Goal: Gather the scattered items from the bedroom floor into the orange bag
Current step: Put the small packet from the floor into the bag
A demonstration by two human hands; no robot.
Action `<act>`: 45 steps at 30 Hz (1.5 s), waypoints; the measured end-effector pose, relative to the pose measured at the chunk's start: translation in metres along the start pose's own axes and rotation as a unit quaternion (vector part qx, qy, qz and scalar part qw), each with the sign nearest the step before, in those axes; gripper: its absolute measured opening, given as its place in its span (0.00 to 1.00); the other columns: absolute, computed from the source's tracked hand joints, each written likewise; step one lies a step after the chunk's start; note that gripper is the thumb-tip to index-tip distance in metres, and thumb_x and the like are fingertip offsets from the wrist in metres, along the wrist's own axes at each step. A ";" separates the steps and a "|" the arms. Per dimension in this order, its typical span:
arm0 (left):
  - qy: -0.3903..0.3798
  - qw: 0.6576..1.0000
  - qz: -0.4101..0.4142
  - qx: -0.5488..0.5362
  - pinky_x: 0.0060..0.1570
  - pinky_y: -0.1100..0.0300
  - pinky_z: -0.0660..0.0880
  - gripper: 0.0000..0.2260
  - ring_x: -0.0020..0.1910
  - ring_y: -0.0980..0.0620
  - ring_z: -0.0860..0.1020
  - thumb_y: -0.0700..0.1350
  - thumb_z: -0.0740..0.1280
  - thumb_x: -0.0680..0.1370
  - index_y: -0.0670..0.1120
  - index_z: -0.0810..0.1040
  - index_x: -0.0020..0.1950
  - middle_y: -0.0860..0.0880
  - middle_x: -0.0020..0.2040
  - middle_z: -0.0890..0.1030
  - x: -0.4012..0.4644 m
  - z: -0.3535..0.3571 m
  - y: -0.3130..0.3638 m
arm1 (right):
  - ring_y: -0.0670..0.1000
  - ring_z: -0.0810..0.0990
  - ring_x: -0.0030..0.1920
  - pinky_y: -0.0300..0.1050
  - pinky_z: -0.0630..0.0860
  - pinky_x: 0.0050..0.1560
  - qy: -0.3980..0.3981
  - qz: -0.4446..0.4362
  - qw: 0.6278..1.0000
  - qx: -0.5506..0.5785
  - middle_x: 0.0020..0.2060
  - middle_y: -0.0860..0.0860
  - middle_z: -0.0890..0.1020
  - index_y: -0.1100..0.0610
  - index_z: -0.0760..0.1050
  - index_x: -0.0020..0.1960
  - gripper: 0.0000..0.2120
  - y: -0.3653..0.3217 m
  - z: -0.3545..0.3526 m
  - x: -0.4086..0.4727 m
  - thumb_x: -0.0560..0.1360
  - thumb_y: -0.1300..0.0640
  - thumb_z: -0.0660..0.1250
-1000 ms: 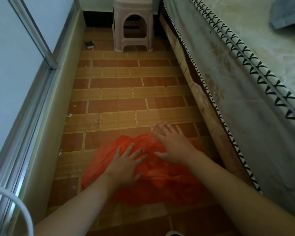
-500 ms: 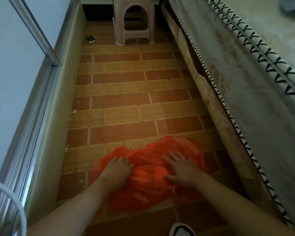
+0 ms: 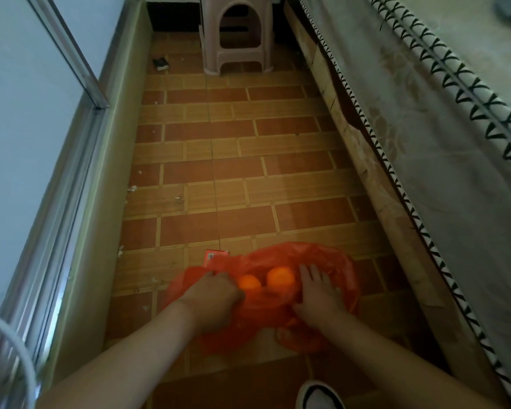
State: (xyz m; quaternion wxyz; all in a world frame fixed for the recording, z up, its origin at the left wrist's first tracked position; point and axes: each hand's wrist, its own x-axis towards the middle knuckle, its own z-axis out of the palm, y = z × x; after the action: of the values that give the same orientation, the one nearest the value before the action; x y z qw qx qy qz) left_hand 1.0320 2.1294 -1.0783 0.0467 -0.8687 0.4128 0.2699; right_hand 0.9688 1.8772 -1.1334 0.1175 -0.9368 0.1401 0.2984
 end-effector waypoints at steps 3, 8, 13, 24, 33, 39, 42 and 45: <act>-0.123 0.992 -0.013 0.006 0.70 0.42 0.66 0.17 0.69 0.43 0.70 0.48 0.68 0.77 0.49 0.78 0.66 0.45 0.65 0.78 -0.007 0.009 0.000 | 0.61 0.49 0.82 0.65 0.52 0.78 -0.009 -0.026 0.999 -0.029 0.83 0.55 0.47 0.49 0.45 0.84 0.49 -0.017 -0.016 -0.008 0.73 0.44 0.71; -0.186 0.980 -0.059 -0.049 0.66 0.42 0.72 0.28 0.67 0.41 0.74 0.65 0.66 0.76 0.47 0.77 0.66 0.43 0.66 0.77 -0.016 0.022 0.002 | 0.56 0.58 0.80 0.59 0.59 0.77 0.112 -0.196 0.974 -0.038 0.81 0.51 0.59 0.47 0.59 0.79 0.38 -0.059 -0.040 -0.029 0.71 0.40 0.63; -0.124 0.980 -0.090 -0.127 0.63 0.49 0.75 0.35 0.65 0.42 0.76 0.74 0.58 0.73 0.49 0.79 0.65 0.45 0.65 0.78 -0.022 0.014 -0.007 | 0.55 0.69 0.74 0.58 0.68 0.72 0.177 -0.284 0.942 -0.005 0.75 0.51 0.71 0.50 0.72 0.73 0.31 -0.084 -0.049 -0.020 0.72 0.43 0.59; 0.164 0.959 -0.198 -0.118 0.57 0.50 0.76 0.19 0.64 0.48 0.73 0.57 0.63 0.79 0.54 0.73 0.68 0.52 0.63 0.74 -0.063 0.000 -0.044 | 0.56 0.71 0.70 0.52 0.68 0.71 0.114 -0.314 0.942 0.025 0.71 0.53 0.72 0.55 0.74 0.71 0.21 -0.146 -0.060 0.076 0.79 0.52 0.68; 0.030 0.937 -0.281 -0.207 0.67 0.43 0.73 0.44 0.75 0.43 0.64 0.72 0.63 0.73 0.55 0.49 0.81 0.49 0.77 0.63 -0.072 0.041 -0.038 | 0.58 0.72 0.68 0.53 0.71 0.67 0.029 -0.311 0.946 -0.090 0.66 0.54 0.73 0.56 0.72 0.70 0.25 -0.182 -0.022 0.104 0.76 0.51 0.72; -0.036 0.912 -0.315 -0.262 0.70 0.40 0.69 0.51 0.77 0.32 0.61 0.69 0.68 0.72 0.54 0.40 0.83 0.46 0.79 0.60 -0.073 0.055 -0.030 | 0.58 0.69 0.67 0.58 0.76 0.63 0.025 -0.268 0.960 -0.075 0.66 0.53 0.71 0.54 0.70 0.69 0.32 -0.179 0.004 0.101 0.71 0.44 0.76; -0.015 0.920 -0.291 -0.262 0.65 0.43 0.74 0.43 0.71 0.38 0.72 0.56 0.69 0.77 0.53 0.45 0.82 0.46 0.74 0.66 -0.074 0.057 -0.028 | 0.60 0.70 0.67 0.57 0.75 0.64 0.041 -0.247 0.967 -0.046 0.67 0.55 0.70 0.55 0.69 0.68 0.30 -0.181 0.013 0.097 0.72 0.47 0.76; -0.016 0.912 -0.287 -0.291 0.63 0.45 0.76 0.35 0.64 0.42 0.78 0.50 0.67 0.78 0.53 0.52 0.80 0.45 0.68 0.74 -0.075 0.063 -0.027 | 0.58 0.74 0.62 0.55 0.76 0.60 0.038 -0.217 0.975 0.003 0.60 0.54 0.76 0.54 0.70 0.64 0.29 -0.176 0.018 0.096 0.70 0.44 0.78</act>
State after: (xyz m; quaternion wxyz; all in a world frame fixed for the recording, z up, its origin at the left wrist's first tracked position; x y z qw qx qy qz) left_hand 0.9865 2.2181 -1.0981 -0.1263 -0.9204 0.0479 0.3669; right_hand 1.0932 2.0282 -1.1804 0.1771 -0.9551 -0.0614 0.2295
